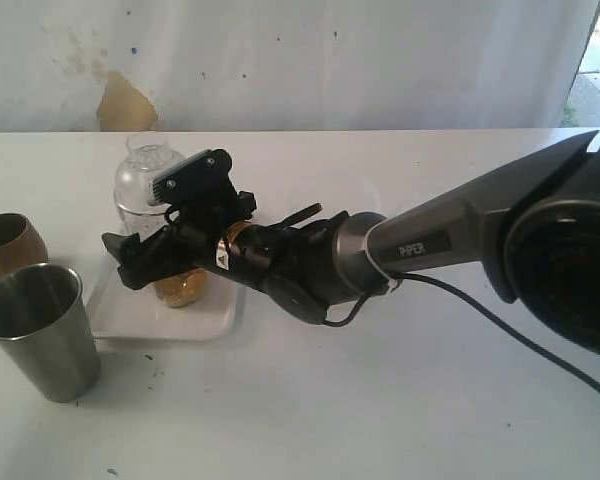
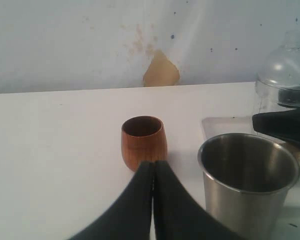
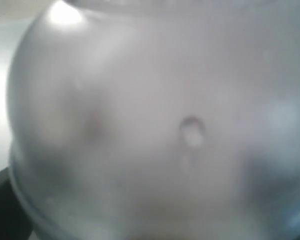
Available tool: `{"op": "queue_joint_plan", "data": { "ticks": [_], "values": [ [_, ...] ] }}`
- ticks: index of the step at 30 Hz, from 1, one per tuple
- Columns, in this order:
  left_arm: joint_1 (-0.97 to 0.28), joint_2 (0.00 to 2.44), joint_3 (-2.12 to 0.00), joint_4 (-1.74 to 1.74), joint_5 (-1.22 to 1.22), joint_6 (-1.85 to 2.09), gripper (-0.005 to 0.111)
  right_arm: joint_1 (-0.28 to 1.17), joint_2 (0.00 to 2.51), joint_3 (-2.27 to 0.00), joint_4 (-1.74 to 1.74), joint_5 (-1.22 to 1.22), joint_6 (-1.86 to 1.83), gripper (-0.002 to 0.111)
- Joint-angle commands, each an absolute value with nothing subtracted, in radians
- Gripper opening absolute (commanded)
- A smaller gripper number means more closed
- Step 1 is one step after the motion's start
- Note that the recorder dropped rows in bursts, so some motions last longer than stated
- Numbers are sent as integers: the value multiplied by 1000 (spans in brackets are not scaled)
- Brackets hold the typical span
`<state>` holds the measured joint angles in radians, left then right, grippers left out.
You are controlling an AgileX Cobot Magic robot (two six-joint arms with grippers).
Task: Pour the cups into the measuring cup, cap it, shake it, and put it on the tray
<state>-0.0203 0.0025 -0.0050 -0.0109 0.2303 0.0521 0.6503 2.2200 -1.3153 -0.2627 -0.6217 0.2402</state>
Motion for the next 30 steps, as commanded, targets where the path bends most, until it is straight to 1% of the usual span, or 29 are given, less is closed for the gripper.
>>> {"op": "queue_joint_plan", "data": {
  "ticks": [1, 9, 20, 23, 25, 27, 29, 30],
  "values": [
    [-23, 0, 0, -7, 232, 50, 1, 647, 2210, -1318, -267, -637, 220, 105],
    [-23, 0, 0, -7, 232, 50, 1, 647, 2173, -1318, -267, -637, 205, 105],
    [-23, 0, 0, -7, 232, 50, 1, 647, 2046, -1318, -267, -621, 205, 105],
    [-23, 0, 0, -7, 232, 50, 1, 647, 2003, -1318, -267, -585, 203, 105],
    [-23, 0, 0, -7, 232, 50, 1, 647, 1964, -1318, -267, -533, 202, 102],
    [-23, 0, 0, -7, 232, 50, 1, 647, 1923, -1318, -267, -468, 202, 95],
    [-23, 0, 0, -7, 232, 50, 1, 647, 1873, -1318, -267, -410, 202, 85],
    [-23, 0, 0, -7, 232, 50, 1, 647, 1846, -1318, -267, -383, 202, 77]
  ]
}}
